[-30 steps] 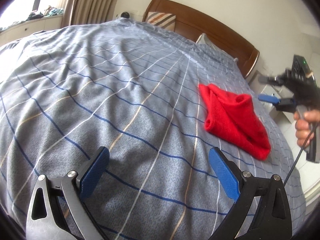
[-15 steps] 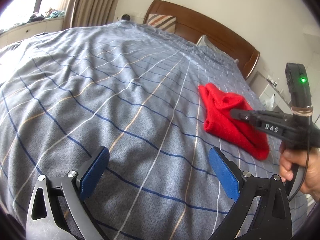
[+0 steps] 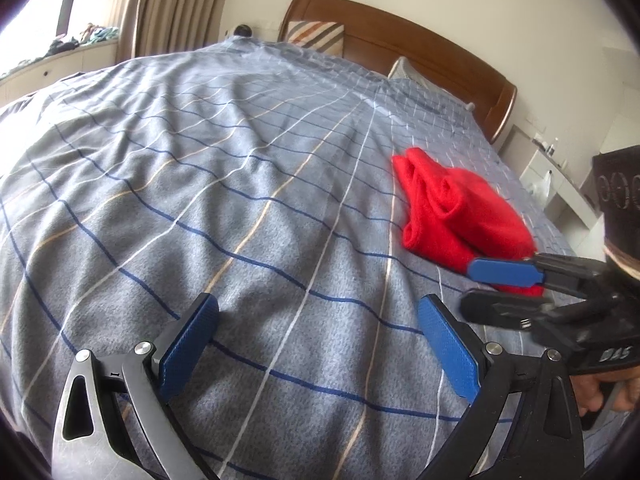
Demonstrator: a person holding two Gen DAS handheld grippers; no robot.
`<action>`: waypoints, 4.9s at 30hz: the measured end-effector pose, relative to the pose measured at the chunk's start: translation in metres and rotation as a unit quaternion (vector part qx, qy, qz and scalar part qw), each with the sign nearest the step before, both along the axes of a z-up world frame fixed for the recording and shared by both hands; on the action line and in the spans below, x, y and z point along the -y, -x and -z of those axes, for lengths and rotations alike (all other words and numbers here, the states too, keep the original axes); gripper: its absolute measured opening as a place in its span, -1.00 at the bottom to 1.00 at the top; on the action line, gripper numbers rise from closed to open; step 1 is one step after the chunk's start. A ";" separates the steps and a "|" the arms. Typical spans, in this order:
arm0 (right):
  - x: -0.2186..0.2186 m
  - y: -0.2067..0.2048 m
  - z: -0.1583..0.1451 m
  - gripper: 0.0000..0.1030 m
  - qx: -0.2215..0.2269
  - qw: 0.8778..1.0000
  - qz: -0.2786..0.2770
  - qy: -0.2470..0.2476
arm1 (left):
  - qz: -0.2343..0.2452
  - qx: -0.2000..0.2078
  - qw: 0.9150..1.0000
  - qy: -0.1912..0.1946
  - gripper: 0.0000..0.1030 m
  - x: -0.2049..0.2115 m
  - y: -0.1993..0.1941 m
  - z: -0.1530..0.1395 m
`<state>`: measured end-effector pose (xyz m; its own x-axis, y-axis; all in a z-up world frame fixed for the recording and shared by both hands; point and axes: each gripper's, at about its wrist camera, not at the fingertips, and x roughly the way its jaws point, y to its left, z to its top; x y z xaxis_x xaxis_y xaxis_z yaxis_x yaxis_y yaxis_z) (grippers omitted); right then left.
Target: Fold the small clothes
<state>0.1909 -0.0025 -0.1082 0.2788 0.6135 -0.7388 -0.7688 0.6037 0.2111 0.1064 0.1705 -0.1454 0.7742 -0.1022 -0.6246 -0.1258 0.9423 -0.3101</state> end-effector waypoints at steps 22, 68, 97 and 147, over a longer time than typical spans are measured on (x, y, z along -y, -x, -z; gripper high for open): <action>0.158 -0.031 -0.005 0.49 -0.046 0.947 0.298 -0.110 | 0.120 -0.018 0.988 0.100 0.96 0.040 -0.111 -0.069; 0.254 0.056 -0.049 0.98 0.084 0.912 0.399 0.055 | 0.073 -0.014 0.977 -0.198 0.99 0.142 -0.039 -0.103; 0.183 0.171 -0.116 0.99 0.099 0.905 0.404 0.085 | 0.053 -0.053 0.976 -0.204 0.99 0.159 0.063 -0.138; 0.185 0.191 -0.147 0.99 0.116 0.890 0.427 0.109 | 0.062 -0.026 0.977 -0.205 0.99 0.179 0.078 -0.167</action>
